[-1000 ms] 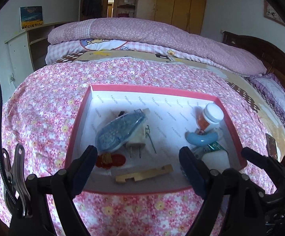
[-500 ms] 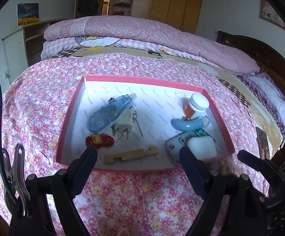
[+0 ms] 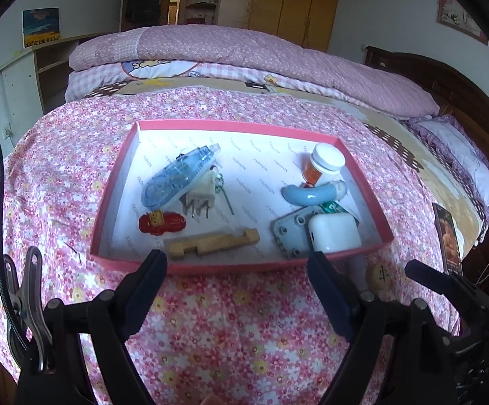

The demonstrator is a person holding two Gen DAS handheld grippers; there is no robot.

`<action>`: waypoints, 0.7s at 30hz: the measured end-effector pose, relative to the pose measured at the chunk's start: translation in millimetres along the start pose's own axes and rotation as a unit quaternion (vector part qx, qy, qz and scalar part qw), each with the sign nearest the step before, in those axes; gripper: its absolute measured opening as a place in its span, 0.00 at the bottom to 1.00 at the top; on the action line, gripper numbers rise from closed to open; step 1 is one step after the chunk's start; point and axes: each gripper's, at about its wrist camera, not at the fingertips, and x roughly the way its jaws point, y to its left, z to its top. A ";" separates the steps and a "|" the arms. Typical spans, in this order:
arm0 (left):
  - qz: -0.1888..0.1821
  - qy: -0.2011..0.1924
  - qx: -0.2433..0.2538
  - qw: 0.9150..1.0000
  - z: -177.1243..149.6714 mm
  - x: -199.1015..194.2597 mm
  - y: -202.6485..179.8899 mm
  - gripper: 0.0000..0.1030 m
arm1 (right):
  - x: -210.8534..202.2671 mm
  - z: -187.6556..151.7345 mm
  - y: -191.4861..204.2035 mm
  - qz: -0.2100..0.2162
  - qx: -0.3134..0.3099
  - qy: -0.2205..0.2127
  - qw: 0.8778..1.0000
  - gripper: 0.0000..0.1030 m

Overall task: Organize rigid objects
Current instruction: 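Withdraw both open grippers from the box toward the grey piece and chess piece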

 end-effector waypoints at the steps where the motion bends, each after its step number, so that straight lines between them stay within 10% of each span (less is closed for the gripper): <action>1: 0.001 0.001 0.002 1.000 -1.4 -0.1 -0.4 0.86 | -1.2 -1.9 -1.1 -0.002 0.001 0.000 1.000 0.92; 21: -0.018 0.042 0.028 0.999 -30.6 8.7 -26.4 0.86 | -23.6 -34.2 -35.3 -0.057 -0.010 0.020 0.998 0.92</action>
